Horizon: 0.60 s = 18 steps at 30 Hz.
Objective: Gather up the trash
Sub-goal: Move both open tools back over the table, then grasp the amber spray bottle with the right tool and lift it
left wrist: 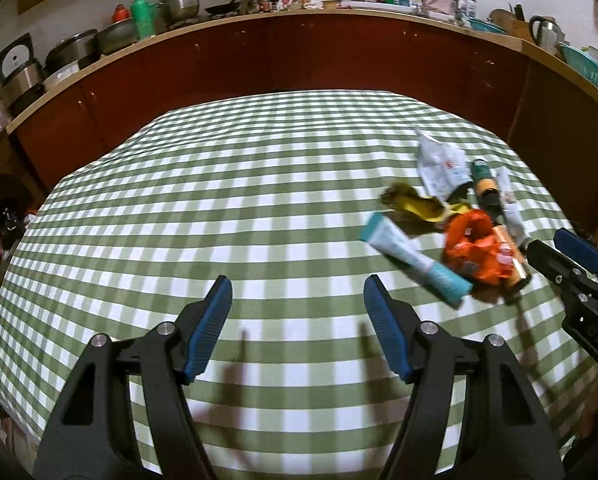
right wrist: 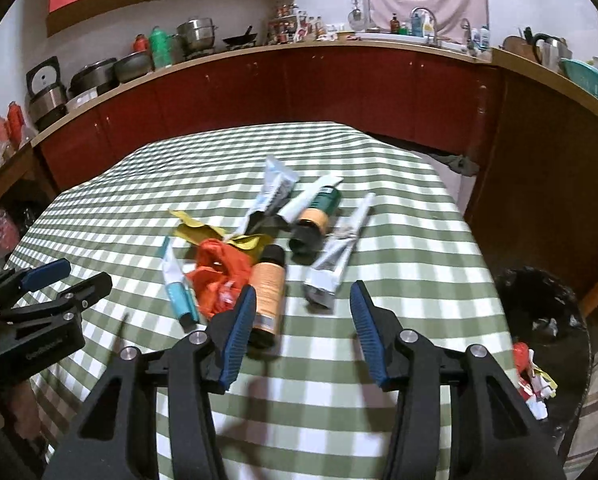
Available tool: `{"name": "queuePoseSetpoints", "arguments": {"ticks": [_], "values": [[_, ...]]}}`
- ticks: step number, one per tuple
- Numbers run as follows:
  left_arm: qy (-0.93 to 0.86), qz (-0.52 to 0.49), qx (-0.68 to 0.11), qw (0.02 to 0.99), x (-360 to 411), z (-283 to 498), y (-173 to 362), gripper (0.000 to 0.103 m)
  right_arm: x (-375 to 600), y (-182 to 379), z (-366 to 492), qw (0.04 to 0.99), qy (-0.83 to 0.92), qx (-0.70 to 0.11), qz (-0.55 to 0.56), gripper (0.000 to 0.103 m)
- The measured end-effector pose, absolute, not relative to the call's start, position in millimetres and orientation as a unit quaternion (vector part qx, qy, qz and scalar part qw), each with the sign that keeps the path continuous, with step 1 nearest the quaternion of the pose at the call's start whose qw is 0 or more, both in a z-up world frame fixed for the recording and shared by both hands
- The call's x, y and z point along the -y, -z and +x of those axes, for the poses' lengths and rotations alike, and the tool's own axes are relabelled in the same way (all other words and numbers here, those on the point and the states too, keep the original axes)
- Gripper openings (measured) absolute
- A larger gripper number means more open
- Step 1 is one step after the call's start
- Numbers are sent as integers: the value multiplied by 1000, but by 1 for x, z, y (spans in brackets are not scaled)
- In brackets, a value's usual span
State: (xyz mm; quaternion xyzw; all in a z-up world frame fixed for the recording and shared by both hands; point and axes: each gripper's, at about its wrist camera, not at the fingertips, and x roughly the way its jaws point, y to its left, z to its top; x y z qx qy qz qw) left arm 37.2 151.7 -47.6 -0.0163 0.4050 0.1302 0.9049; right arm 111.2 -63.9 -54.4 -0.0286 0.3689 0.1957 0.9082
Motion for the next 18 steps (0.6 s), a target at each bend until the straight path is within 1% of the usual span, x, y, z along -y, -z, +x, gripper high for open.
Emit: {"name": "queuePoseSetpoints", "arguments": {"ticks": [7, 11, 15, 17, 18], "values": [[-146, -30, -405, 902, -176, 36, 50, 68, 46, 60, 115, 901, -200, -381, -47, 35], [-148, -33, -407, 901, -181, 37, 54, 71, 40, 63, 116, 897, -200, -390, -54, 34], [-146, -35, -406, 901, -182, 38, 55, 71, 37, 67, 118, 894, -201, -397, -58, 33], [-144, -36, -407, 901, -180, 38, 56, 71, 35, 69, 118, 891, -203, -402, -61, 26], [-143, -36, -408, 901, -178, 38, 56, 71, 34, 69, 118, 889, -205, -404, -61, 25]]}}
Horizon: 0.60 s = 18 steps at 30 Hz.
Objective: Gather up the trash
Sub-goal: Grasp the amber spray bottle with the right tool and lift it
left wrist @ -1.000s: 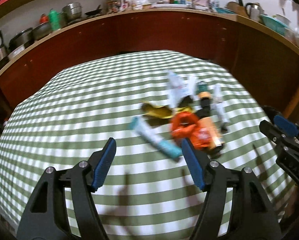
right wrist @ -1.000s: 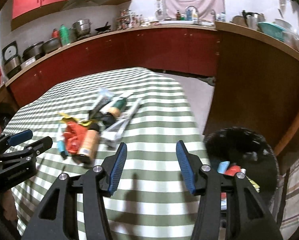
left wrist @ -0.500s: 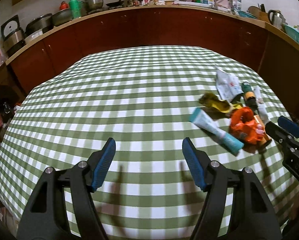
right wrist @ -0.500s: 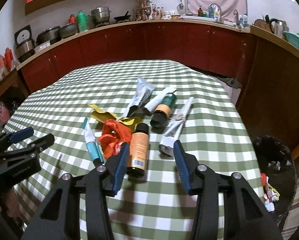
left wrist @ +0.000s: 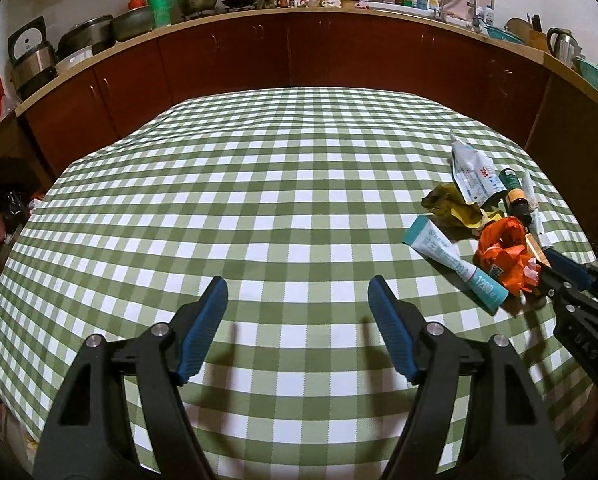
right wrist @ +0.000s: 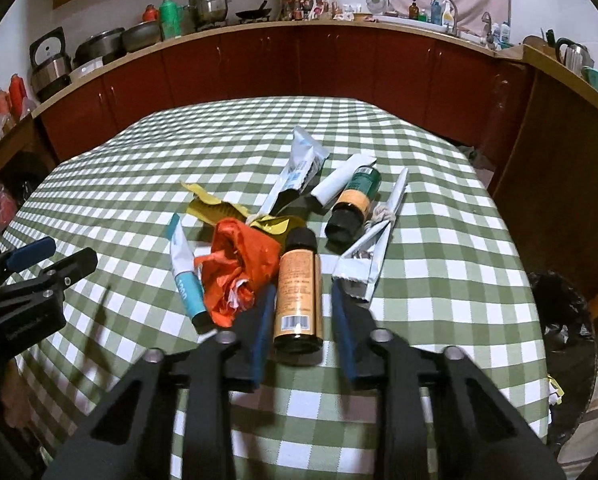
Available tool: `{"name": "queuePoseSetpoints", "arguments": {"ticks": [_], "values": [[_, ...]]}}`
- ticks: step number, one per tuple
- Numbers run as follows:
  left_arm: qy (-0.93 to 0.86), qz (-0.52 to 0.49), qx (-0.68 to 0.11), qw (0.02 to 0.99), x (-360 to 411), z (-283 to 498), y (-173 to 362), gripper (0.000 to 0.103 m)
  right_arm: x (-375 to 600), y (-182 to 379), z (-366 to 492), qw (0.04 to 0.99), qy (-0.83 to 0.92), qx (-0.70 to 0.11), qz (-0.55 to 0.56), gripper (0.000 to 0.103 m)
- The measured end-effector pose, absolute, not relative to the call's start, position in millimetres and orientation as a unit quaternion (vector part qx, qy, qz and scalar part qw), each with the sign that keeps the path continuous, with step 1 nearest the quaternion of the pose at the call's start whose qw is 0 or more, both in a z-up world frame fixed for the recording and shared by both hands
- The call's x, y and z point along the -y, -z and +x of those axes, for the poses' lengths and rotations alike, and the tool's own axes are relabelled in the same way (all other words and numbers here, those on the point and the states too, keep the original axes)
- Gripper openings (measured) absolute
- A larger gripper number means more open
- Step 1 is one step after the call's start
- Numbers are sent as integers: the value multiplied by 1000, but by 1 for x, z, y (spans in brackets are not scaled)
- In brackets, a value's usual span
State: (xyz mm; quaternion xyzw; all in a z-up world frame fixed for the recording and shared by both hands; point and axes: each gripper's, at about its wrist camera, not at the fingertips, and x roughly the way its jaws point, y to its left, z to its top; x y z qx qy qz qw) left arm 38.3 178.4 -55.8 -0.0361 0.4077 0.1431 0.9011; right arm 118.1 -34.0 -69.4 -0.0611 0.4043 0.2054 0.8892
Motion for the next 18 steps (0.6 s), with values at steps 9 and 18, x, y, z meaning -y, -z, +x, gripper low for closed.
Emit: {"name": "queuePoseSetpoints", "arguments": {"ticks": [9, 18], "values": [[-126, -32, -411, 902, -158, 45, 57, 71, 39, 65, 108, 895, -209, -389, -65, 25], [-108, -30, -415, 903, -125, 55, 55, 71, 67, 50, 95, 909, -199, -362, -59, 25]]}}
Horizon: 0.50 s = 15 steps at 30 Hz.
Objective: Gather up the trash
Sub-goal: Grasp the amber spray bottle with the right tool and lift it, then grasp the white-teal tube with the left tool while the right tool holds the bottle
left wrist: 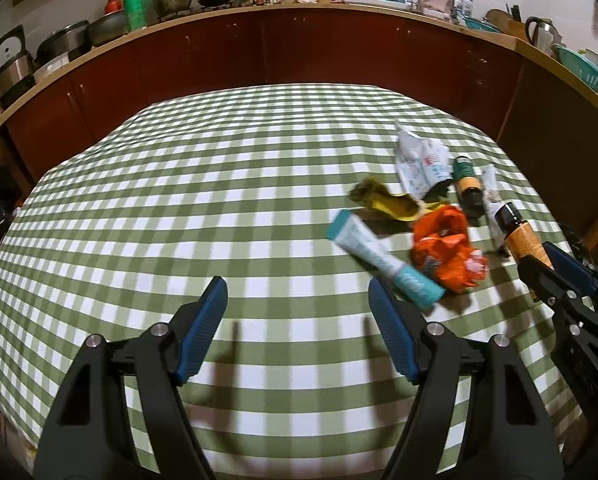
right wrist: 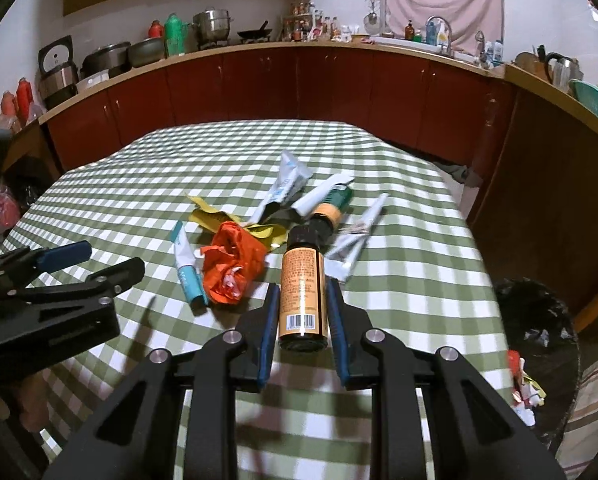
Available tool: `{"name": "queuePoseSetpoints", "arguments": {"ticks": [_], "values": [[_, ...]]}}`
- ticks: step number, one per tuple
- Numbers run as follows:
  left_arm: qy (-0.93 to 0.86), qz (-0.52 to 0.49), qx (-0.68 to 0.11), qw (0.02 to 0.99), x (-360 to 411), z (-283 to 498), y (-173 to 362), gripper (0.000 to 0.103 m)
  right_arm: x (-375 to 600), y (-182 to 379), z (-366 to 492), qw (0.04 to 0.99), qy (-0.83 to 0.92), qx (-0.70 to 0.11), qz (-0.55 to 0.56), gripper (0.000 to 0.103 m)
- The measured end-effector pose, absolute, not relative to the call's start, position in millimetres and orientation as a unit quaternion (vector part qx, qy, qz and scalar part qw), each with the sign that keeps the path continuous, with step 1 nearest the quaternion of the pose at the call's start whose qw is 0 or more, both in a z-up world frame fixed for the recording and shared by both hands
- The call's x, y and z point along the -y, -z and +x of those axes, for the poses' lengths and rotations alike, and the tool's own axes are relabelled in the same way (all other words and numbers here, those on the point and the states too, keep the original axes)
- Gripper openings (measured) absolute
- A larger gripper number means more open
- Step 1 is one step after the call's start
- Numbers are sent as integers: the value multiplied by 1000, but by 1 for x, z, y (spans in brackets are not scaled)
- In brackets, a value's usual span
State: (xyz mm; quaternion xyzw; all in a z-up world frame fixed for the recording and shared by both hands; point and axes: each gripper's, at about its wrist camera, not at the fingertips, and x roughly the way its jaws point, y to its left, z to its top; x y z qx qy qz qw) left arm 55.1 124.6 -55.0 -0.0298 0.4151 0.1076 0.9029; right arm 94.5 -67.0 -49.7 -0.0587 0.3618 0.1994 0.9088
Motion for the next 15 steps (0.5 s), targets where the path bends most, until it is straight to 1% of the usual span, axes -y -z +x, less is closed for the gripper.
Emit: {"name": "queuePoseSetpoints", "arguments": {"ticks": [10, 15], "values": [[-96, -15, -415, 905, -85, 70, 53, 72, 117, 47, 98, 920, -167, -352, -34, 25], [-100, 0, -425, 900, -74, 78, 63, 72, 128, 48, 98, 922, -163, -351, -24, 25]]}}
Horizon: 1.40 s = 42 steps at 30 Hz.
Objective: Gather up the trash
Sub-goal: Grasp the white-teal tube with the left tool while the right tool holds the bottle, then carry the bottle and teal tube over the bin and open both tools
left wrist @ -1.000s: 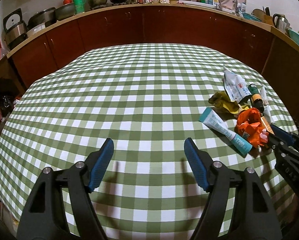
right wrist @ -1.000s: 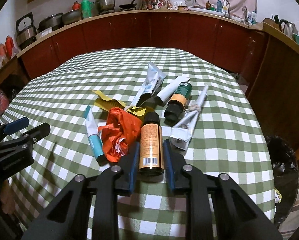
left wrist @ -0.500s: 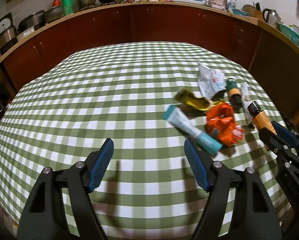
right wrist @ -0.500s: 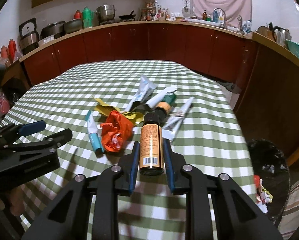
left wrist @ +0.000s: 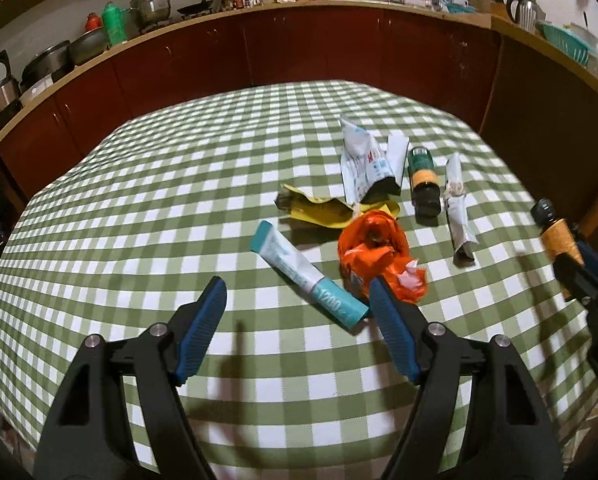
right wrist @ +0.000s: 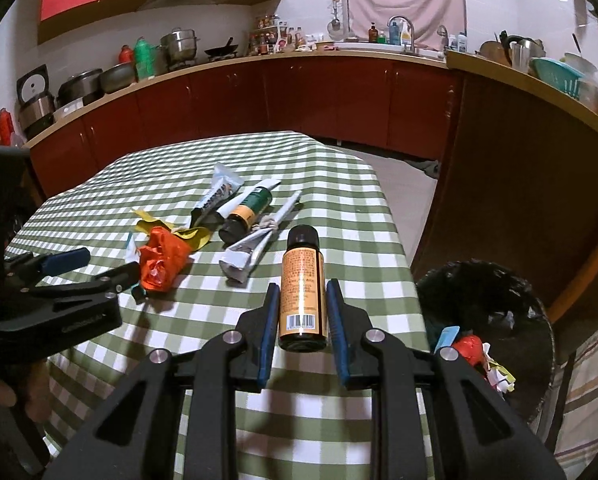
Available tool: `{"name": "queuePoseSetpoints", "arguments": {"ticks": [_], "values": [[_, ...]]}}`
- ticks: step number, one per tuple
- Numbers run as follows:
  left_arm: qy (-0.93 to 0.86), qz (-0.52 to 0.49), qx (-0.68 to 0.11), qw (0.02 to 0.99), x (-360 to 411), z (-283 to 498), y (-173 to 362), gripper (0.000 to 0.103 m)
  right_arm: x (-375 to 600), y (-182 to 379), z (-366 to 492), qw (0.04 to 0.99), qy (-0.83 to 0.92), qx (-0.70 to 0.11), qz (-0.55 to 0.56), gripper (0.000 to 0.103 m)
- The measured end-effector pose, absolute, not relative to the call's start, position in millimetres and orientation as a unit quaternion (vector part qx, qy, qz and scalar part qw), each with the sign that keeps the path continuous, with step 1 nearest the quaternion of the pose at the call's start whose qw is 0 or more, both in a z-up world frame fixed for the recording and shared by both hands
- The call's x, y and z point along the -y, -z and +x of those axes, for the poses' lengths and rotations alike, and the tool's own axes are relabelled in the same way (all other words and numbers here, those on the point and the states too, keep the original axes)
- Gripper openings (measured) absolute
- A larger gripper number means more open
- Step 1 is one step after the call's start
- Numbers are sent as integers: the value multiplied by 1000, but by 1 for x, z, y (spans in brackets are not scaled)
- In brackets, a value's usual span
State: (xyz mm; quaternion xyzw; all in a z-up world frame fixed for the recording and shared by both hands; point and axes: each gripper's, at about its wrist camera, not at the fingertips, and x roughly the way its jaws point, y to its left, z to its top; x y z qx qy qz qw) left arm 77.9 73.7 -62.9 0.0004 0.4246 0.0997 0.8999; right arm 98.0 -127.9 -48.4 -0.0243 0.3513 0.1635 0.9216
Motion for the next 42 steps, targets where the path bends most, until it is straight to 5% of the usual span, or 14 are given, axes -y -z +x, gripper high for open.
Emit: {"name": "queuePoseSetpoints", "arguments": {"ticks": [19, 27, 31, 42], "values": [[-109, 9, -427, 898, -96, 71, 73, 71, 136, 52, 98, 922, -162, -351, -18, 25], [-90, 26, -432, 897, -94, 70, 77, 40, 140, 52, 99, 923, -159, -350, -16, 25], [-76, 28, -430, 899, -93, 69, 78, 13, 141, 53, 100, 923, -155, -352, -15, 25], [-78, 30, -393, 916, -94, 39, 56, 10, 155, 52, 98, 927, -139, -349, -11, 25]]}}
